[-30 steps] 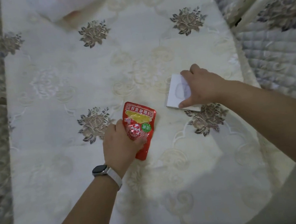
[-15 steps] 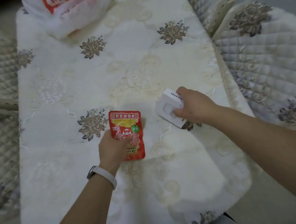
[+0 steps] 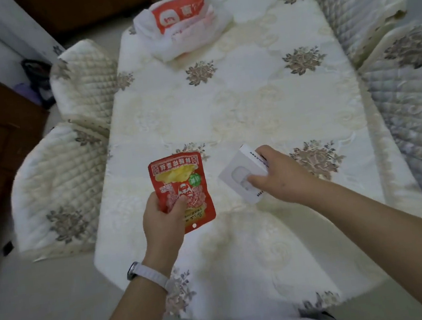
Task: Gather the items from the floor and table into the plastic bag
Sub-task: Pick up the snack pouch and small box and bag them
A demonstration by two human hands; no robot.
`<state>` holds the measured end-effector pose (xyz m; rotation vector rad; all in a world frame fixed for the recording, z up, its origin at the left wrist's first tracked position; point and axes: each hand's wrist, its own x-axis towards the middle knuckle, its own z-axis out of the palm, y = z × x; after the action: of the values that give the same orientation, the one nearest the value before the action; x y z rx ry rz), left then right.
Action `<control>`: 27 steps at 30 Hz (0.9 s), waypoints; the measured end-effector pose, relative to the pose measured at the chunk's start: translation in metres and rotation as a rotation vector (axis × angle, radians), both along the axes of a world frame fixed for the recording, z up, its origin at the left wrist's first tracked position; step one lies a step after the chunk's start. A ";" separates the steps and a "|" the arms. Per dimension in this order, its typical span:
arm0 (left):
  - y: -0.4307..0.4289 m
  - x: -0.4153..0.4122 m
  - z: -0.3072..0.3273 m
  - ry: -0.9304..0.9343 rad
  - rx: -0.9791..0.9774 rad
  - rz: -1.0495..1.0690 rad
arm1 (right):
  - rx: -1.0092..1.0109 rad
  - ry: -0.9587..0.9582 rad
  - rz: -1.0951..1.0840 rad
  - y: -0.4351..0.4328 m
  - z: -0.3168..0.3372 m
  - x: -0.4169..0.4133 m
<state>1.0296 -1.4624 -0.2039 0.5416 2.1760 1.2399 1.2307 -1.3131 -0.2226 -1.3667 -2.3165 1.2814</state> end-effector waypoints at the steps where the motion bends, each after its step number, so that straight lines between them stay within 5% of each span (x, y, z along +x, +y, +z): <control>1: -0.009 -0.008 0.004 -0.002 0.017 0.012 | 0.006 0.004 0.013 -0.008 0.003 -0.009; 16: -0.196 -0.228 0.029 -0.013 0.233 0.244 | 0.043 0.068 0.168 -0.172 0.067 -0.261; 27: -0.402 -0.380 0.018 0.028 0.237 0.641 | 0.059 0.063 0.454 -0.336 0.075 -0.481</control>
<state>0.6500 -1.8647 -0.1859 -0.0759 2.3225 1.8403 0.7501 -1.6493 -0.1479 -0.7907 -2.6900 1.3249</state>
